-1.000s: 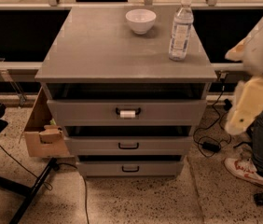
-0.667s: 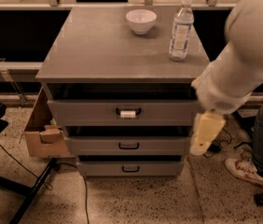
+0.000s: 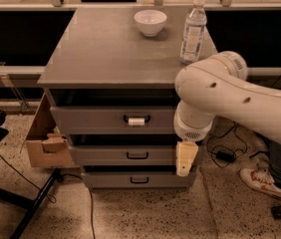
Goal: Open top drawer
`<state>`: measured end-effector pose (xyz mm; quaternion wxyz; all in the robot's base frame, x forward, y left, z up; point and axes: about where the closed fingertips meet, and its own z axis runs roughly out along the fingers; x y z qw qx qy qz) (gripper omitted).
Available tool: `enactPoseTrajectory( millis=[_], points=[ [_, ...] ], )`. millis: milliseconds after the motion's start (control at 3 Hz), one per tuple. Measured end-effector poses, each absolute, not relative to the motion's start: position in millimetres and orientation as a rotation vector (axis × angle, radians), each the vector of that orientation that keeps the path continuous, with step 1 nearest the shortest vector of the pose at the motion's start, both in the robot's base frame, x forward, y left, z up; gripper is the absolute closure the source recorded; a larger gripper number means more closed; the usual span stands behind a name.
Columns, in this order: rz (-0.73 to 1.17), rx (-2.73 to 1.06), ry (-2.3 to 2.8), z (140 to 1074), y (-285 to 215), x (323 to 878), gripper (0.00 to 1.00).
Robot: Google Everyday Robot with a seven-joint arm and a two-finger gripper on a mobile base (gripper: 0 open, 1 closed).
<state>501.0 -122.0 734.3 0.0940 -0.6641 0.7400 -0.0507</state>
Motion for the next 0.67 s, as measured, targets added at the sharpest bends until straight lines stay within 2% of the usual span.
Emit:
enactPoseTrajectory(
  millis=[667],
  points=[
    [-0.230,-2.007,2.236,701,-134,549,0.00]
  ],
)
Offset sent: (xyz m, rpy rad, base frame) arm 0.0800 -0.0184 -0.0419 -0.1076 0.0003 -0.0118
